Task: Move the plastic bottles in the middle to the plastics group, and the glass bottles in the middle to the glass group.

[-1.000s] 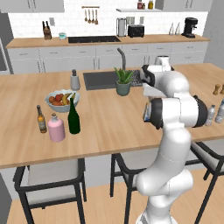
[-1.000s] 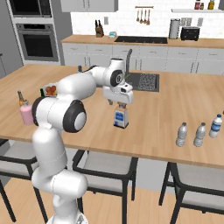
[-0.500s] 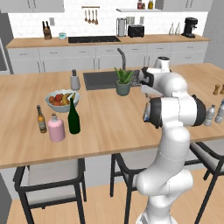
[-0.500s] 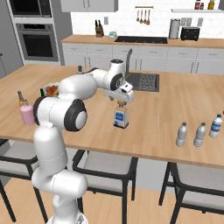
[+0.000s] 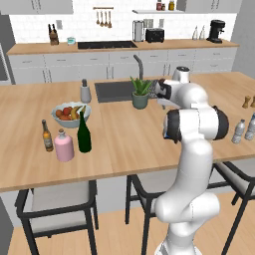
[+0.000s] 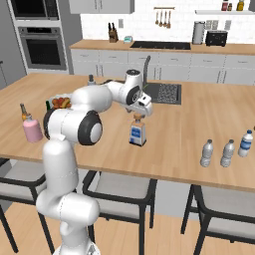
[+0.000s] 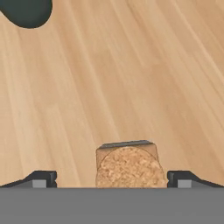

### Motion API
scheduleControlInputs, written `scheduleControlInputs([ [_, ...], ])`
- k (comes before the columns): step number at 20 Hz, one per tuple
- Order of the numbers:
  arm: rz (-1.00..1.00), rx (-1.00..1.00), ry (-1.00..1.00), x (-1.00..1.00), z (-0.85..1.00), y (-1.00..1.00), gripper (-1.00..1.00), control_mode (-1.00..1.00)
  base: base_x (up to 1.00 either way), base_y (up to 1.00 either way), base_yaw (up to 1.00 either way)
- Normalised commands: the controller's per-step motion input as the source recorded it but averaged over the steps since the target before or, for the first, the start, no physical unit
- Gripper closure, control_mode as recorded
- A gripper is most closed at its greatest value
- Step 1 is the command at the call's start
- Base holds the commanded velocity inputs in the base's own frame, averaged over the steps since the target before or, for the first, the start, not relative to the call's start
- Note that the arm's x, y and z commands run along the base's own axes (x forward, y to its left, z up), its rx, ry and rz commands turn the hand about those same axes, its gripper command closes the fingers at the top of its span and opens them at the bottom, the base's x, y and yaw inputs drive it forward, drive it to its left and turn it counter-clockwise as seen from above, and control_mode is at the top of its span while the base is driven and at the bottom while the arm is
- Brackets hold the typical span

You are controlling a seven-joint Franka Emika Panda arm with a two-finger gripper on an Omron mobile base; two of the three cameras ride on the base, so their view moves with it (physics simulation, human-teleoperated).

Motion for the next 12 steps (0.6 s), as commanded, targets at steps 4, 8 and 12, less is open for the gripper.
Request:
scheduleControlInputs([
  [4, 0.00, 0.00, 0.03, 0.03, 0.00, -0.12, -1.00, -1.00, 0.00, 0.00, 0.00],
  [8, 0.00, 0.00, 0.12, -0.19, -0.03, 0.00, -1.00, -1.00, 0.00, 0.00, 0.00],
  [12, 0.00, 0.00, 0.11, -0.12, -0.04, 0.00, -1.00, -1.00, 0.00, 0.00, 0.00],
])
